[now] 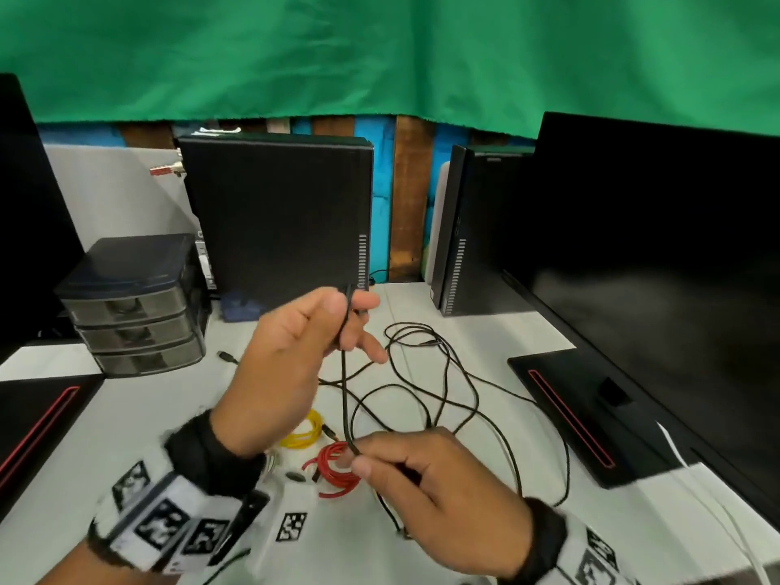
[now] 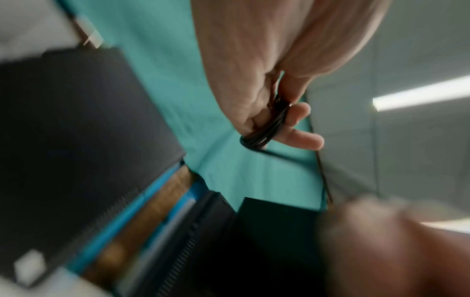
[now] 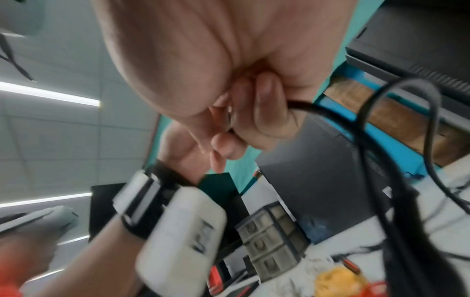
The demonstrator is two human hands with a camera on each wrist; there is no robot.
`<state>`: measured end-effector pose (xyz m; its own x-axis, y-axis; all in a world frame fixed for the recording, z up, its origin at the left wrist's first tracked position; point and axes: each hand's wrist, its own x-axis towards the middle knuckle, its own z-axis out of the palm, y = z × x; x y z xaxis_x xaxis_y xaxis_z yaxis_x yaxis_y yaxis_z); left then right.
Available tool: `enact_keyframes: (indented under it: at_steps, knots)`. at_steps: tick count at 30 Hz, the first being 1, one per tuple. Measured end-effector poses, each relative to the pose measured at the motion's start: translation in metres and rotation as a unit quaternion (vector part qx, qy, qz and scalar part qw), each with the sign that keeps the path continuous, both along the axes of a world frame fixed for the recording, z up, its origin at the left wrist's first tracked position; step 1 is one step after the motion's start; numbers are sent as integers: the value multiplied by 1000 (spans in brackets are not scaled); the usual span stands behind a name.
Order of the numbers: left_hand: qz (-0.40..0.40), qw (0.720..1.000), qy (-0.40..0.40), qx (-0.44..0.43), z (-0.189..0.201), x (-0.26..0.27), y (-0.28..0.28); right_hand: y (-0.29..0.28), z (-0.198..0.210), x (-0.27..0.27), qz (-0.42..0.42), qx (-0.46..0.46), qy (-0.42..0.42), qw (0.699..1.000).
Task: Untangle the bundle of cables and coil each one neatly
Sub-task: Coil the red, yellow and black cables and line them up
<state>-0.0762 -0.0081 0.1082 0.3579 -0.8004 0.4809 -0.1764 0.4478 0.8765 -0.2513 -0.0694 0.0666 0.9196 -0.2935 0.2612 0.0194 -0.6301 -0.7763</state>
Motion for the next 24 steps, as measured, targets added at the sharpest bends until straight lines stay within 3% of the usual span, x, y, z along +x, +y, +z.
enact_keyframes:
  at_steps: [2,4,7,11,14,17,21,24]
  knots:
    - [72,982,-170,31,-9,0,-2,0,16,-7,5,-17,-5,1000]
    - [88,956,-276,45,-14,-3,-2,-4,31,-15,-15,-33,-29,999]
    - [33,948,-305,80,-16,-8,0,-20,45,-27,-84,-65,-114,988]
    - [-149,953,-197,174,-3,-19,13,-42,49,-33,-139,-36,-179,973]
    - [-231,957,-80,155,6,-19,18,-51,45,-32,-137,-17,-199,970]
    - [-242,965,48,93,13,-13,19,-61,31,-26,-167,-9,-175,970]
    - [-189,945,263,49,22,-14,16,-60,1,-13,-181,-33,-55,981]
    - [-120,942,313,26,16,-13,6,-32,-9,-1,-137,-96,-7,986]
